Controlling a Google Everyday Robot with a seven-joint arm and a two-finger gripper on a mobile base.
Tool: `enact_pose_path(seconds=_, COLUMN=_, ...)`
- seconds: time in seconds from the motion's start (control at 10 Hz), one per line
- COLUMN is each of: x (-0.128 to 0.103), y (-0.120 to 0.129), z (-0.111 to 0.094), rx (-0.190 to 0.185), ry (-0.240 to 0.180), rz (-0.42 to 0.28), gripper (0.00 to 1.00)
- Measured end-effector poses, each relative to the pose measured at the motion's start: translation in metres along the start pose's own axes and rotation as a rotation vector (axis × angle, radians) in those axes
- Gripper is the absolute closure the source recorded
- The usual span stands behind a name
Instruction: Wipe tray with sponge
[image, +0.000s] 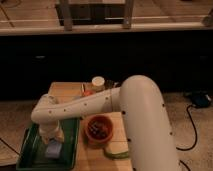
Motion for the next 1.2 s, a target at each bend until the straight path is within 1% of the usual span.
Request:
enact_pose_path(seconds=0.2, x=0.013, y=0.015, z=-0.007, rx=0.008, ry=0.014, rz=0.048, gripper=0.99)
enact_pose_path(seconds=0.3, x=0.031, y=0.024, z=-0.012, rx=0.011, ry=0.020, rz=0.078, gripper=0.99)
enact_pose_path(seconds=0.4, x=0.046, y=0.026, z=-0.016, rx=0.017, ry=0.023, rz=0.094, gripper=0.99)
enact_pose_path(seconds=0.5, x=0.061, y=0.028, z=-0.019, rx=0.014, ry=0.019, rz=0.100, gripper=0.99)
enact_pose_path(seconds=0.6, x=0.076, y=0.018, z=-0.022, rx=0.021, ry=0.016, rz=0.091, gripper=0.99)
enact_pose_path(seconds=0.7, x=0.080, y=0.011, z=-0.022, rx=0.021, ry=0.010, rz=0.078, gripper=0.99)
enact_pose_path(seconds=0.8, x=0.082, y=-0.008, z=-0.020, rx=0.019, ry=-0.005, rz=0.049, gripper=0.99)
enact_pose_path(seconds=0.9, x=0.081, y=-0.027, z=-0.017, rx=0.015, ry=-0.027, rz=0.012, gripper=0.99)
enact_pose_path(seconds=1.0, x=0.080, y=-0.039, z=-0.016, rx=0.018, ry=-0.042, rz=-0.014, gripper=0.99)
enact_pose_path(seconds=1.2, x=0.077, y=-0.045, z=-0.015, rx=0.012, ry=-0.066, rz=-0.049, gripper=0.99)
